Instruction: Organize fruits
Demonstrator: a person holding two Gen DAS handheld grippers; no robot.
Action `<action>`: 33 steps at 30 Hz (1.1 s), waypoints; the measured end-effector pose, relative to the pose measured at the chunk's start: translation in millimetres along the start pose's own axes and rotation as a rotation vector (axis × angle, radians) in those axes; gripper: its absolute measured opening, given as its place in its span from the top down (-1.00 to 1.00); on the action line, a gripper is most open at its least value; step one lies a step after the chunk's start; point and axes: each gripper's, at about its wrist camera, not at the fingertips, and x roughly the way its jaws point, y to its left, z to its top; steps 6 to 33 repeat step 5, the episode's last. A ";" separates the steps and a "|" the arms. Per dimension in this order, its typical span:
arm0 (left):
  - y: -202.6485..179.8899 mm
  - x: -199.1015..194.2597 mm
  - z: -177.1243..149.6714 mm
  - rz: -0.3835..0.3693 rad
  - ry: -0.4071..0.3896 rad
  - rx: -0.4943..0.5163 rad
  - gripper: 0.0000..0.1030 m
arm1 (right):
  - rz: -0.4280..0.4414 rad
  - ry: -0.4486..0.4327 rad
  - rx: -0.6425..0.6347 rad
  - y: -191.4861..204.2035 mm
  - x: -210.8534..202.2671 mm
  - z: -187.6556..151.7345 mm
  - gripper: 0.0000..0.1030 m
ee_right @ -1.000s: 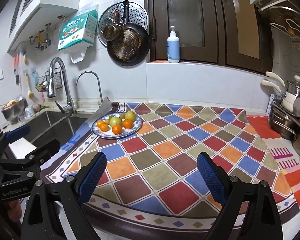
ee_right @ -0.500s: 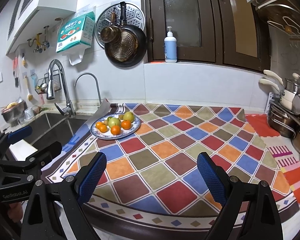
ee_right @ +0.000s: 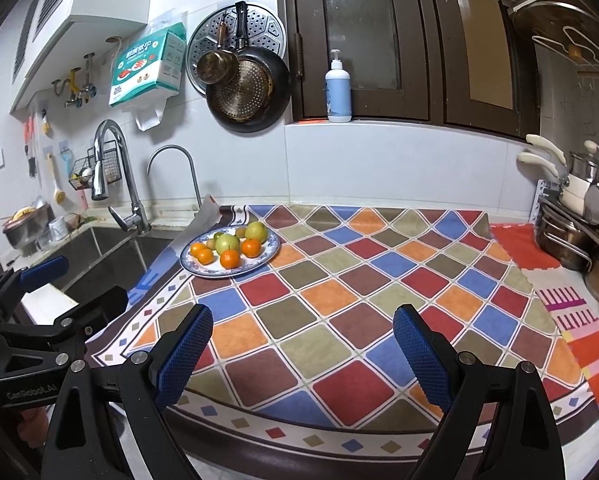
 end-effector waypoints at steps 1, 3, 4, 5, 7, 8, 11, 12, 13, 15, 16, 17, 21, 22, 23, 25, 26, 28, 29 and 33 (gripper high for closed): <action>0.2 0.7 0.2 0.001 0.000 0.001 -1.00 | -0.001 0.002 0.001 0.0 0.6 0.1 -0.79; 0.6 2.6 0.5 0.000 0.002 0.001 -1.00 | 0.000 0.005 0.004 0.4 2.2 0.0 -0.79; 0.7 2.7 0.4 0.000 0.003 0.000 -1.00 | 0.000 0.007 0.004 1.0 3.2 0.0 -0.79; 1.2 3.7 0.5 0.001 0.004 -0.001 -1.00 | 0.000 0.008 0.005 1.5 4.5 0.2 -0.79; 1.2 3.7 0.5 0.001 0.004 -0.001 -1.00 | 0.000 0.008 0.005 1.5 4.5 0.2 -0.79; 1.2 3.7 0.5 0.001 0.004 -0.001 -1.00 | 0.000 0.008 0.005 1.5 4.5 0.2 -0.79; 1.2 3.7 0.5 0.001 0.004 -0.001 -1.00 | 0.000 0.008 0.005 1.5 4.5 0.2 -0.79; 1.2 3.7 0.5 0.001 0.004 -0.001 -1.00 | 0.000 0.008 0.005 1.5 4.5 0.2 -0.79; 1.2 3.7 0.5 0.001 0.004 -0.001 -1.00 | 0.000 0.008 0.005 1.5 4.5 0.2 -0.79; 1.2 3.7 0.5 0.001 0.004 -0.001 -1.00 | 0.000 0.008 0.005 1.5 4.5 0.2 -0.79; 1.2 3.7 0.5 0.001 0.004 -0.001 -1.00 | 0.000 0.008 0.005 1.5 4.5 0.2 -0.79; 1.2 3.7 0.5 0.001 0.004 -0.001 -1.00 | 0.000 0.008 0.005 1.5 4.5 0.2 -0.79; 1.2 3.7 0.5 0.001 0.004 -0.001 -1.00 | 0.000 0.008 0.005 1.5 4.5 0.2 -0.79; 1.2 3.7 0.5 0.001 0.004 -0.001 -1.00 | 0.000 0.008 0.005 1.5 4.5 0.2 -0.79; 1.2 3.7 0.5 0.001 0.004 -0.001 -1.00 | 0.000 0.008 0.005 1.5 4.5 0.2 -0.79; 1.2 3.7 0.5 0.001 0.004 -0.001 -1.00 | 0.000 0.008 0.005 1.5 4.5 0.2 -0.79; 1.2 3.7 0.5 0.001 0.004 -0.001 -1.00 | 0.000 0.008 0.005 1.5 4.5 0.2 -0.79; 1.2 3.7 0.5 0.001 0.004 -0.001 -1.00 | 0.000 0.008 0.005 1.5 4.5 0.2 -0.79; 1.2 3.7 0.5 0.001 0.004 -0.001 -1.00 | 0.000 0.008 0.005 1.5 4.5 0.2 -0.79; 1.2 3.7 0.5 0.001 0.004 -0.001 -1.00 | 0.000 0.008 0.005 1.5 4.5 0.2 -0.79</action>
